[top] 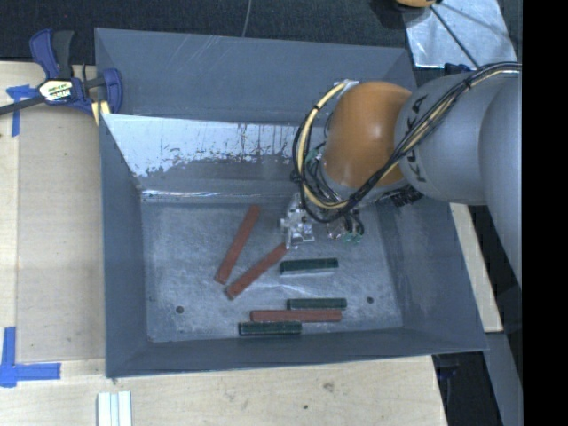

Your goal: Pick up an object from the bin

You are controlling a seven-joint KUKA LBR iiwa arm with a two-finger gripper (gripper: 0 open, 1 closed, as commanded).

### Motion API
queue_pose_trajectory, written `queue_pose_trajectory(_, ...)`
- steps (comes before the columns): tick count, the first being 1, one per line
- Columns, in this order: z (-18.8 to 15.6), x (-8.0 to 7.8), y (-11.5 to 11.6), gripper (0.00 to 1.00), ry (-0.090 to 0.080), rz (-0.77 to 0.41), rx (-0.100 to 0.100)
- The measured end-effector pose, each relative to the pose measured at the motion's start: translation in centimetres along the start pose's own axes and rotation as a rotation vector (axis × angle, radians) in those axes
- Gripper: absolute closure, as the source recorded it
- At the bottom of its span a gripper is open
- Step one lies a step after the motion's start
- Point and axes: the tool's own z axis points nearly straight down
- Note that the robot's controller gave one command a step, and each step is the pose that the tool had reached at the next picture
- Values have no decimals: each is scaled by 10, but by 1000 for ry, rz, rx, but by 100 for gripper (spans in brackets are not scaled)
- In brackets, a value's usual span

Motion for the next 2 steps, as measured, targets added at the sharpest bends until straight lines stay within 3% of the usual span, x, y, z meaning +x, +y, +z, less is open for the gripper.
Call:
queue_pose_trajectory(1,0,-6,0,0,-38,3,-1)
queue_pose_trajectory(2,1,-6,0,0,-37,3,-1)
